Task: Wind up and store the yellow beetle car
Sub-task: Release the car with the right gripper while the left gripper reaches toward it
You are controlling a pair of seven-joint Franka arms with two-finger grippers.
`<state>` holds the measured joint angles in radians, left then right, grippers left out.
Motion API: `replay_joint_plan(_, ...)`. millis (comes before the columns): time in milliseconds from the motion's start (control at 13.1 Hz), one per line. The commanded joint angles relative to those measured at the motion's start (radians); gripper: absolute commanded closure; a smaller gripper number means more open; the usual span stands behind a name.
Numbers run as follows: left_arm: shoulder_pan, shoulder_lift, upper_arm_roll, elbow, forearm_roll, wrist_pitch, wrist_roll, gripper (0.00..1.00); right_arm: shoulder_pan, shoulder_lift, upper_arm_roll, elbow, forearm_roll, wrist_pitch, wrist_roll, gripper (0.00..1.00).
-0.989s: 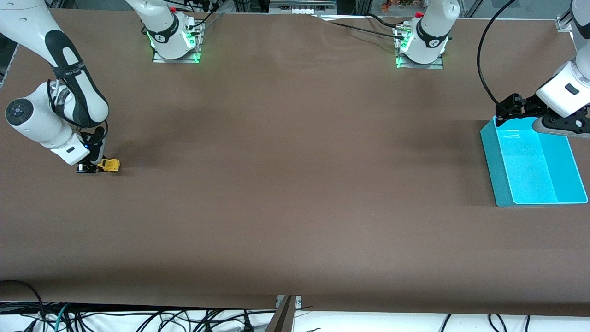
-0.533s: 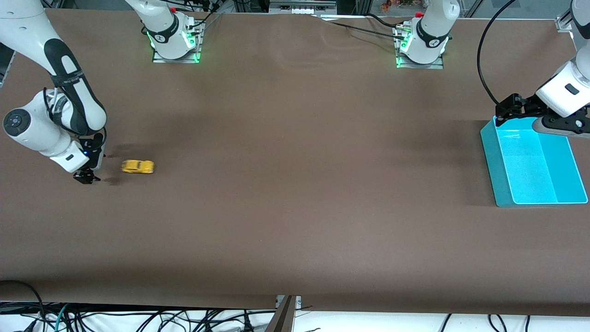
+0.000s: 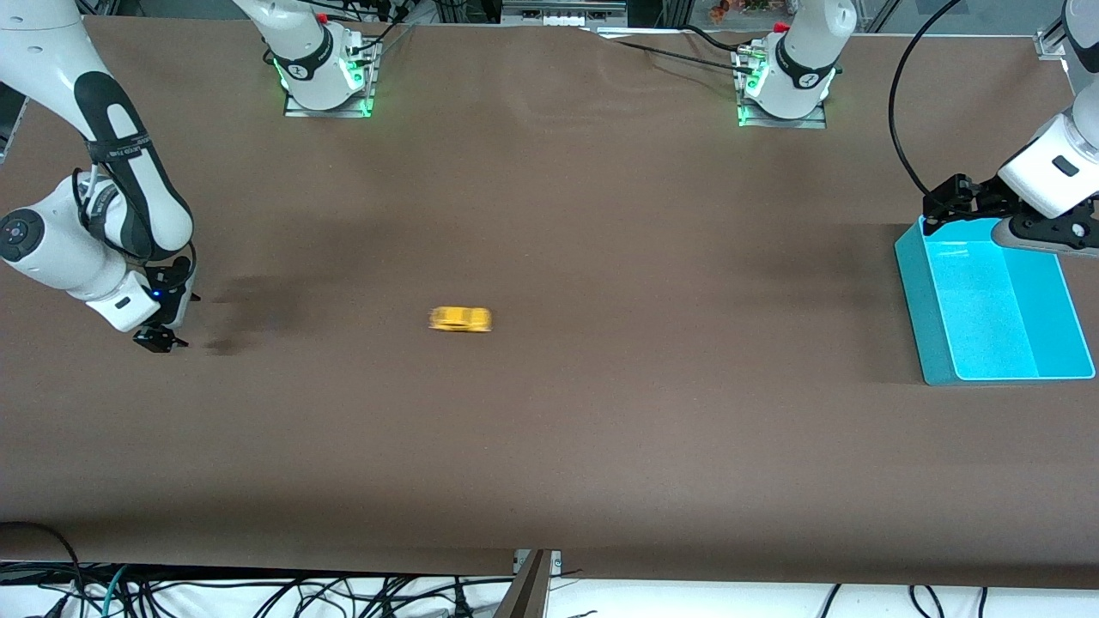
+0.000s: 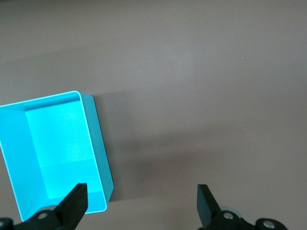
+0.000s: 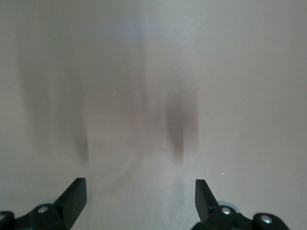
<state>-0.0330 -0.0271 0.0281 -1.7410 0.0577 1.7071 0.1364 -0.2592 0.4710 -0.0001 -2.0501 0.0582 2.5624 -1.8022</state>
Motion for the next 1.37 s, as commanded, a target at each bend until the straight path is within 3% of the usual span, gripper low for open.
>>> replay_joint_plan(0,0.001,0.015,0.000,0.026,0.008,-0.006,-0.001,0.00,-0.012,-0.025,0.055,0.076,0.015,-0.118,0.177,0.00)
replay_joint_plan(380,0.001,0.015,0.000,0.026,0.008,-0.007,-0.001,0.00,0.014,-0.023,0.118,0.186,0.015,-0.218,0.597,0.00)
replay_joint_plan(913,0.024,0.038,0.001,0.025,-0.010,-0.007,0.020,0.00,0.195,-0.023,0.117,0.318,0.006,-0.454,1.385,0.00)
replay_joint_plan(1293,0.059,0.140,0.001,0.021,-0.015,-0.044,0.446,0.00,0.239,-0.048,0.121,0.522,0.012,-0.745,1.630,0.00)
